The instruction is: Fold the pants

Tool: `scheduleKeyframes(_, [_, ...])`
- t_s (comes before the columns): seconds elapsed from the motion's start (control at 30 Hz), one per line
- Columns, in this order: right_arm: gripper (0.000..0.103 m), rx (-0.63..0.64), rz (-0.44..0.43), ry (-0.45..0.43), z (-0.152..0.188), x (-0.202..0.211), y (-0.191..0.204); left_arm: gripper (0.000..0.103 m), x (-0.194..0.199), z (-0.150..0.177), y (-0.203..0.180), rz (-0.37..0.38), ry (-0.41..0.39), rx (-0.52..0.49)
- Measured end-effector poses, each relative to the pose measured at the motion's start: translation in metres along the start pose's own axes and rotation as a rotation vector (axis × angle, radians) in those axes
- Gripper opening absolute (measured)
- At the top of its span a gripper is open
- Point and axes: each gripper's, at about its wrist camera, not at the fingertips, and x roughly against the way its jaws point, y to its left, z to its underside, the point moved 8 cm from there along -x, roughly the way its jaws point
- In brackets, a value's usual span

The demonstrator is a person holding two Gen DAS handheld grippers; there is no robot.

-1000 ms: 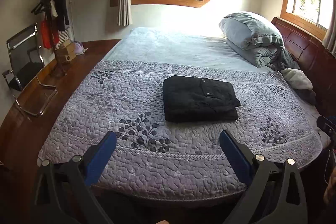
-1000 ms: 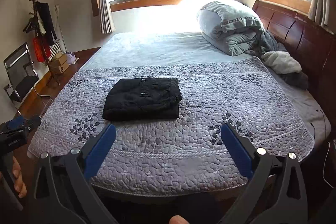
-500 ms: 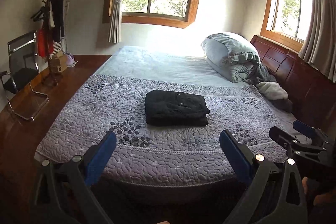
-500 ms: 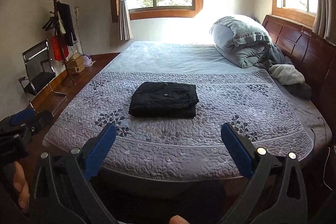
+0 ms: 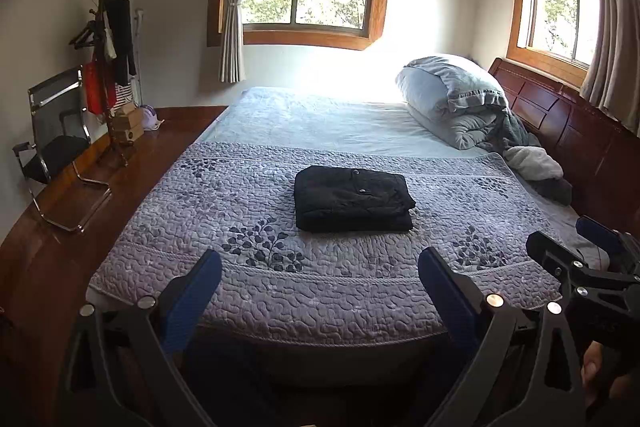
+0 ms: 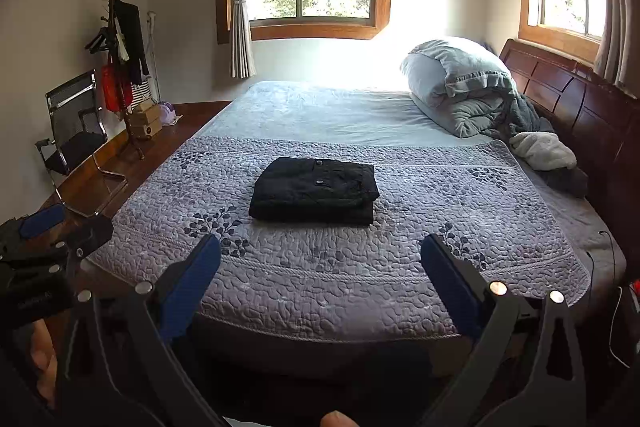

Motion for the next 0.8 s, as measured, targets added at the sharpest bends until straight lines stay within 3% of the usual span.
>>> scheduleKeyframes(0.8, [0.100, 0.000, -0.007, 0.001, -0.0013, -0.0053, 0.0006, 0.099, -0.0084, -0.0005, -0.0066, 0.011, 0.027, -0.026])
